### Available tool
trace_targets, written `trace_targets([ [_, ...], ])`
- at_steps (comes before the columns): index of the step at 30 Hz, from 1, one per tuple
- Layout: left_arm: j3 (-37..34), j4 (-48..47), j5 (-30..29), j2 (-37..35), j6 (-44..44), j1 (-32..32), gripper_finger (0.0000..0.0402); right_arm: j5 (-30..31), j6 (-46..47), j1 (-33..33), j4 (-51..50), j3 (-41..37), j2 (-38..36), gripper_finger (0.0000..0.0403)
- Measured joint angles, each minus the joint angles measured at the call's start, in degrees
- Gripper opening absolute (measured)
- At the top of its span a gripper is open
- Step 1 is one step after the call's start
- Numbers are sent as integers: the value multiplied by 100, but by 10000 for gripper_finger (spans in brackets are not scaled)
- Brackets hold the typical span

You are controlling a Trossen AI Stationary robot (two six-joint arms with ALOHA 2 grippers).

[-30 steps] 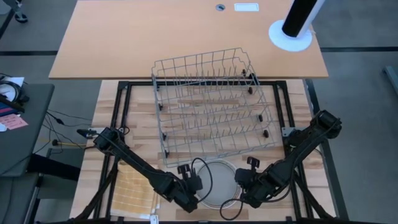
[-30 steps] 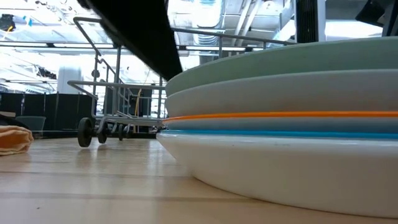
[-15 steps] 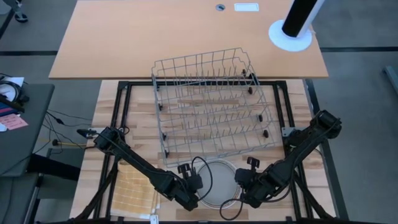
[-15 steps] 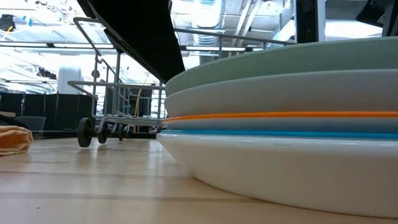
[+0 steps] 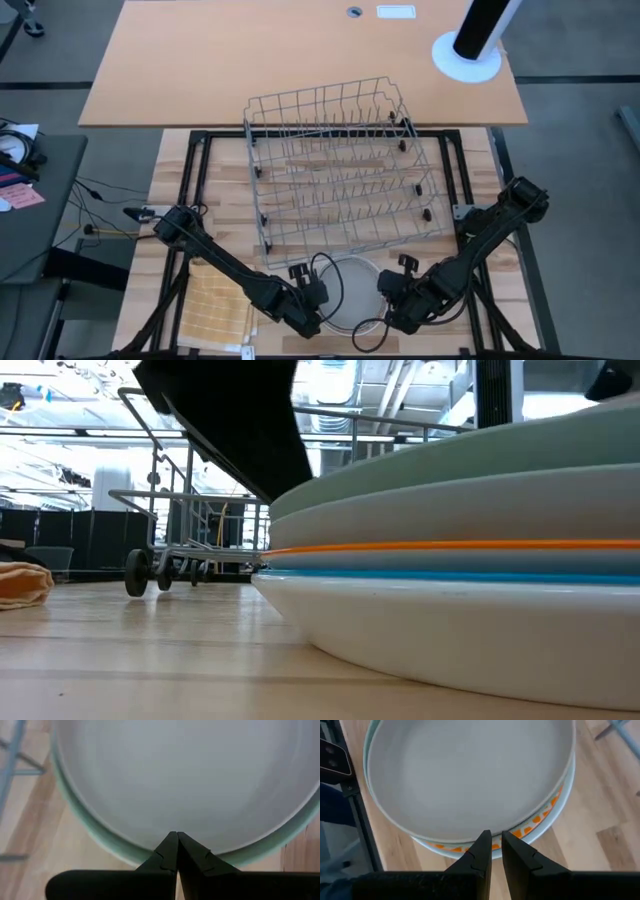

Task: Sort dishes
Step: Put the light brown plate in the dish rack

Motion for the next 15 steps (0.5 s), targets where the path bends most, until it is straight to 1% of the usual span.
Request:
trace_targets([
  [10,-4,13,78,51,11,20,0,-97,179,-37,-20,0,2,49],
  [13,-6,17,160,76,24,38,0,31,188,-39,-23,6,2,53],
  [15,-4,68,209,133,32,57,0,157,-29,-37,-20,17,0,63],
])
